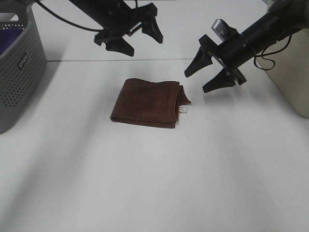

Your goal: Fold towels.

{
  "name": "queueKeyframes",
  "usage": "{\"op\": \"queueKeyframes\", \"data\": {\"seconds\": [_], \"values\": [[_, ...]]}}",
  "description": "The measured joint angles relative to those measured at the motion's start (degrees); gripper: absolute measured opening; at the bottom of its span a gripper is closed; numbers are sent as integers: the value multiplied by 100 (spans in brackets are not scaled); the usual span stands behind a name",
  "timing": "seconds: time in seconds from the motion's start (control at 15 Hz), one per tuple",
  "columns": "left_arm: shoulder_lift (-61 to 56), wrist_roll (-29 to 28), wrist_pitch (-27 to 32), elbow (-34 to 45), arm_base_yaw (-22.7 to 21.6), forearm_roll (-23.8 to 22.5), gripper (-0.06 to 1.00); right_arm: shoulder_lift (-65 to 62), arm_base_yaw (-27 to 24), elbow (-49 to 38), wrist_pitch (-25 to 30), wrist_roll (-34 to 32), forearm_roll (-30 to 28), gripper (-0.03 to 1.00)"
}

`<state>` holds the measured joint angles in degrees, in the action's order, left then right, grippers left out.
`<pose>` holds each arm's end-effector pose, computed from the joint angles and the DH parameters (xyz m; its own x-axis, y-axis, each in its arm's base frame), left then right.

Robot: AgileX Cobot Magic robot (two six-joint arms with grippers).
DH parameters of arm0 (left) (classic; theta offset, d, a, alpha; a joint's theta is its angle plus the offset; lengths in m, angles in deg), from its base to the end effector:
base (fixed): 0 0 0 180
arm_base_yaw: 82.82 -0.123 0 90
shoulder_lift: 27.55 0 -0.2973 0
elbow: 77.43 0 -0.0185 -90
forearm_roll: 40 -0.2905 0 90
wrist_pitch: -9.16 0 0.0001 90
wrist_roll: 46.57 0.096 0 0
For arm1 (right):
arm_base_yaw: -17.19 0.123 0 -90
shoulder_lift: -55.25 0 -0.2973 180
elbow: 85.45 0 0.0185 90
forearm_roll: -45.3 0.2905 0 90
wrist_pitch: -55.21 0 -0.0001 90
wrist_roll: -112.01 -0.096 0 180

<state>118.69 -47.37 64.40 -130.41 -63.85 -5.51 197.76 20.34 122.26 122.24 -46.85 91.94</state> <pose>0.5426 -0.2338 0.2221 -0.9091 -0.0410 -0.4145 0.2248 0.7894 -0.5712 0.5115 0.0925 0.1281 -0.9938 -0.0376 -0.1047 -0.0982 0.7384 0.6671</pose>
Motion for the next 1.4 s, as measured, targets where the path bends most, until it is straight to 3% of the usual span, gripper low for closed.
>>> {"op": "queueKeyframes", "data": {"seconds": [0.27, 0.67, 1.13, 1.4], "values": [[-367, 80, 235, -189, -642, -183, 77, 17, 647, 0, 109, 951, 1501, 71], [-361, 281, 751, -189, -751, -470, 77, 791, 888, 0, -372, 1541, 2275, 71], [-539, 710, 1369, -189, -751, -733, 76, 1146, 888, 0, -533, 1581, 2315, 71], [-1261, 544, 1421, -189, -751, -2040, 76, 34, 888, 0, -327, 802, 917, 71]]}}
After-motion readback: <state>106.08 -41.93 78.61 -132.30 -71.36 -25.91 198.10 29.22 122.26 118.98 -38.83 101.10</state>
